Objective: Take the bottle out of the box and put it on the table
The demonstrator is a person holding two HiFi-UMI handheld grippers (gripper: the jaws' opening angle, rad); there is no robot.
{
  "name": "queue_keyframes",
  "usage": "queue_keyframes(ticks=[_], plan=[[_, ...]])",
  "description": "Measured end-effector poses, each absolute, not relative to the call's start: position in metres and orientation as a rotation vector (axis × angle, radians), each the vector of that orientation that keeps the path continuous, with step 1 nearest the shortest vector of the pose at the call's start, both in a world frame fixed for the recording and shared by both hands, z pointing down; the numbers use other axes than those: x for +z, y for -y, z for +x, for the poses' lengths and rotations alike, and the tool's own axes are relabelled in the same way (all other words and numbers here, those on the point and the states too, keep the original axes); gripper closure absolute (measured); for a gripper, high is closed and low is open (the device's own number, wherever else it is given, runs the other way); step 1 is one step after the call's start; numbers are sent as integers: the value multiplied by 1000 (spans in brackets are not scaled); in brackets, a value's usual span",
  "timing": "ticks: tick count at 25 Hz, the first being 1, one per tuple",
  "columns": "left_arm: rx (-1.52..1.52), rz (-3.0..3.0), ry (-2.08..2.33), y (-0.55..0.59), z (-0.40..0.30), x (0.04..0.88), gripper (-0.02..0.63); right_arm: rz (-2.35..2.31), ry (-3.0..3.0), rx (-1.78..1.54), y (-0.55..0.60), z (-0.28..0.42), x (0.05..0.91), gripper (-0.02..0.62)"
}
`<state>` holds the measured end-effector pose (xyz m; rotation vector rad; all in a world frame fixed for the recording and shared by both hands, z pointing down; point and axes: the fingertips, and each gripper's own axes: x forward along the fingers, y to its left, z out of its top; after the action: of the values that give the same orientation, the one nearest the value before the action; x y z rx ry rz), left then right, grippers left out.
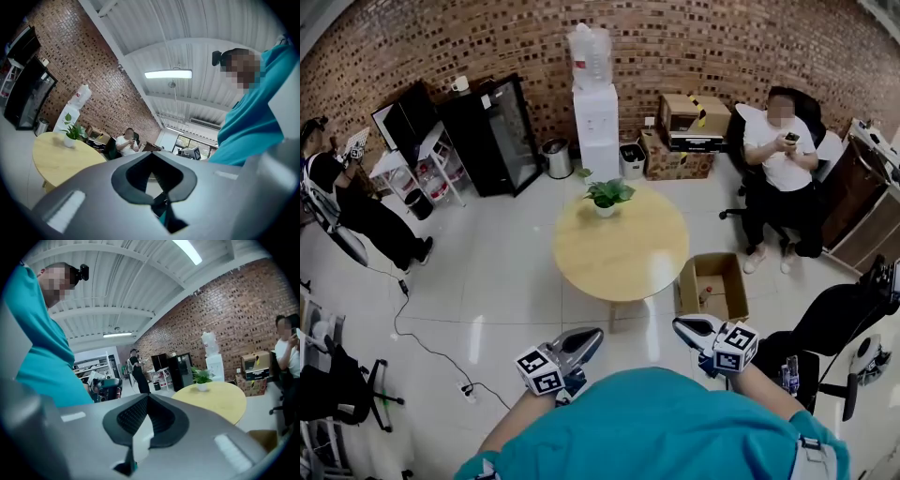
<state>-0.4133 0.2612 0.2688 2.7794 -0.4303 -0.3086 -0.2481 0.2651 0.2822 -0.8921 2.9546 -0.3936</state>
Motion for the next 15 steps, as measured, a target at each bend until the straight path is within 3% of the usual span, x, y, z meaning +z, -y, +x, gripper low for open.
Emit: queue_keyframes(ticks=[15], plan=[[-246, 2700, 771, -140, -227, 314, 606, -555, -2975, -378, -107, -60, 343, 594]])
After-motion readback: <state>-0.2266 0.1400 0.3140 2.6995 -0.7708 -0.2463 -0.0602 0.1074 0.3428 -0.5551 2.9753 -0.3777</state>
